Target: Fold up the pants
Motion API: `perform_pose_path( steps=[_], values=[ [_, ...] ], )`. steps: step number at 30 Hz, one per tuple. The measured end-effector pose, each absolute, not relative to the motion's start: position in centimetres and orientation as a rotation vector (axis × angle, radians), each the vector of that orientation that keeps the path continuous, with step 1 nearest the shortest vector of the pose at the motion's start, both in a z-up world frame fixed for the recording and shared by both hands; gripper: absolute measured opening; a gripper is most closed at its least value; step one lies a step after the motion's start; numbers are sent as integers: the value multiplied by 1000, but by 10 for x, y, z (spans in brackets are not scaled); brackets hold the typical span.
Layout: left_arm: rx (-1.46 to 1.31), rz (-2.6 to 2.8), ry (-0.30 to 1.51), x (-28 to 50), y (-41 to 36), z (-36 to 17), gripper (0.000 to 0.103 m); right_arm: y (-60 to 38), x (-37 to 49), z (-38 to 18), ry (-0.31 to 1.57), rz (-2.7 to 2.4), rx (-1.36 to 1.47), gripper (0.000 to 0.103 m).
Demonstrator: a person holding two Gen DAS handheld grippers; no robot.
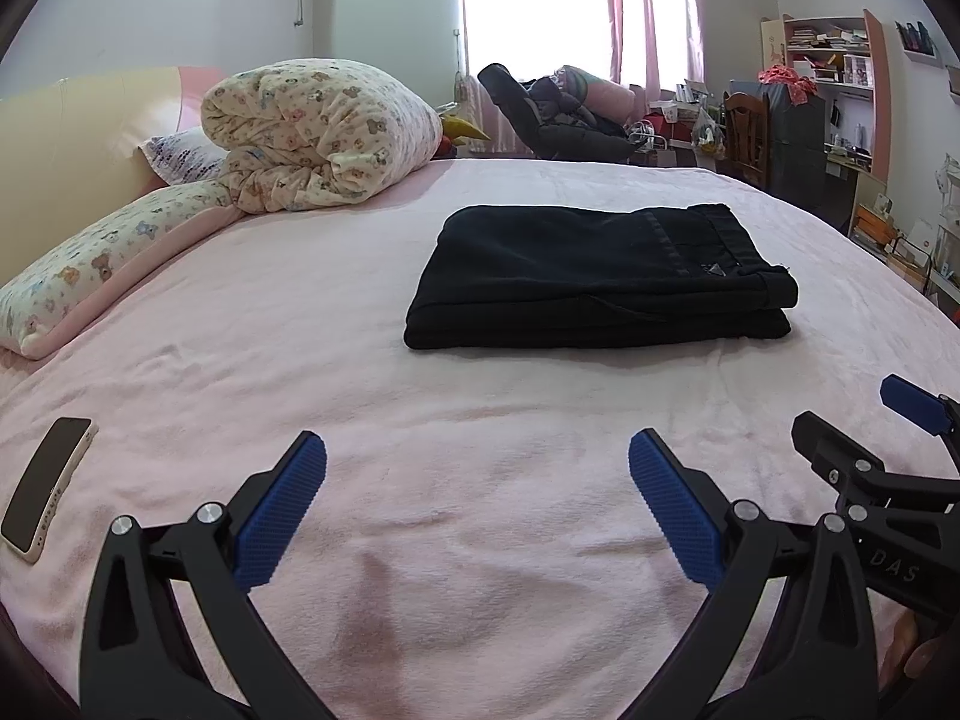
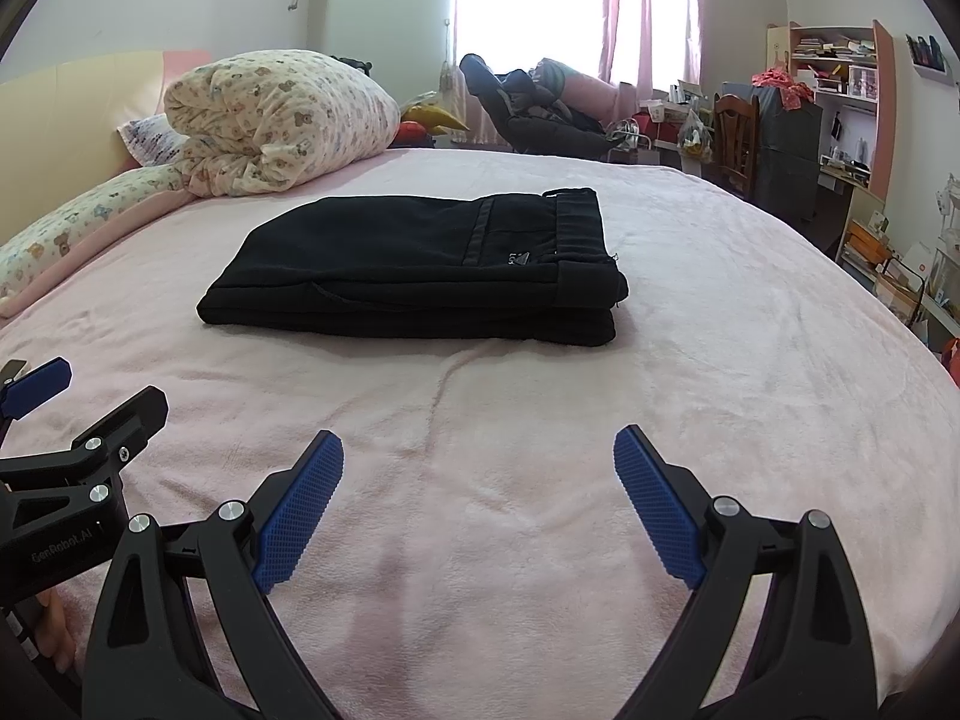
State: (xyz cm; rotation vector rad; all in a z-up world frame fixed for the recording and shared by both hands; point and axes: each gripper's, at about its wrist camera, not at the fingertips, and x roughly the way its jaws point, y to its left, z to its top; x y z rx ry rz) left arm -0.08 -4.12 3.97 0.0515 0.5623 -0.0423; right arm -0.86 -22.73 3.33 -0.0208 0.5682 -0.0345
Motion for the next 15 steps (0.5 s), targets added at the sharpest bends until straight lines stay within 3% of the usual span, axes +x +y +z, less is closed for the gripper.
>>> perform_pose_path(
  steps=[15],
  values=[
    [32,-24,569,-1,-38,39,101,-235,-11,39,555,-49,-12,94]
  ],
)
